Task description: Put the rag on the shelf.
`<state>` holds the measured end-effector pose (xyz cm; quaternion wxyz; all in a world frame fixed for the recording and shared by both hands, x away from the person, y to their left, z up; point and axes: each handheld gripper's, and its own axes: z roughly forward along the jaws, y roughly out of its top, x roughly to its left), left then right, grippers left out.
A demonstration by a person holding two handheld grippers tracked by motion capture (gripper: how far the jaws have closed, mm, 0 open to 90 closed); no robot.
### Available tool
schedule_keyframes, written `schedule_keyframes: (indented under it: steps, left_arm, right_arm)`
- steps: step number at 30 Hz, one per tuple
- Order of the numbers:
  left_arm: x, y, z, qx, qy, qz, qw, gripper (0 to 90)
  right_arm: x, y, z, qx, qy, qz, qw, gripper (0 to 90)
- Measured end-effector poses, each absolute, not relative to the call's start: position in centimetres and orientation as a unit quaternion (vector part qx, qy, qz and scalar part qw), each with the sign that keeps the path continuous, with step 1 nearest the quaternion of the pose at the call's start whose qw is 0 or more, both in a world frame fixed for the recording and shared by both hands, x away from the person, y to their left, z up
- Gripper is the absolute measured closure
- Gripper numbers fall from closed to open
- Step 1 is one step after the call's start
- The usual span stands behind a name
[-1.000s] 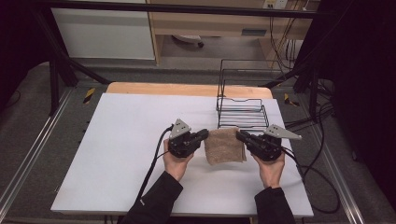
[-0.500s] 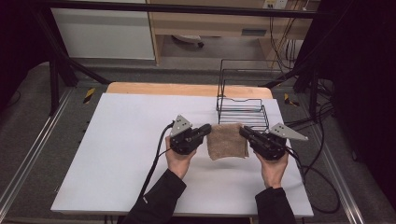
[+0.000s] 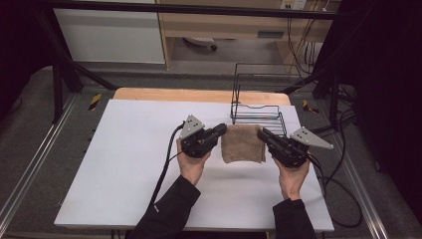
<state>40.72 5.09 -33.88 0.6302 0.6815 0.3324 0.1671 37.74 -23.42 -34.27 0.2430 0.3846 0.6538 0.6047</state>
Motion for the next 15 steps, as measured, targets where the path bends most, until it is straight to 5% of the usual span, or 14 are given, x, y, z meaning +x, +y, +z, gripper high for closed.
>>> schedule_keyframes:
  steps: [15]
  left_arm:
    - [42.1,4.3,-31.2,0.666,0.323,0.184,0.647,86.3]
  right_arm:
    - [38.6,-23.7,-31.9,0.383,0.626,0.624,0.27,82.5]
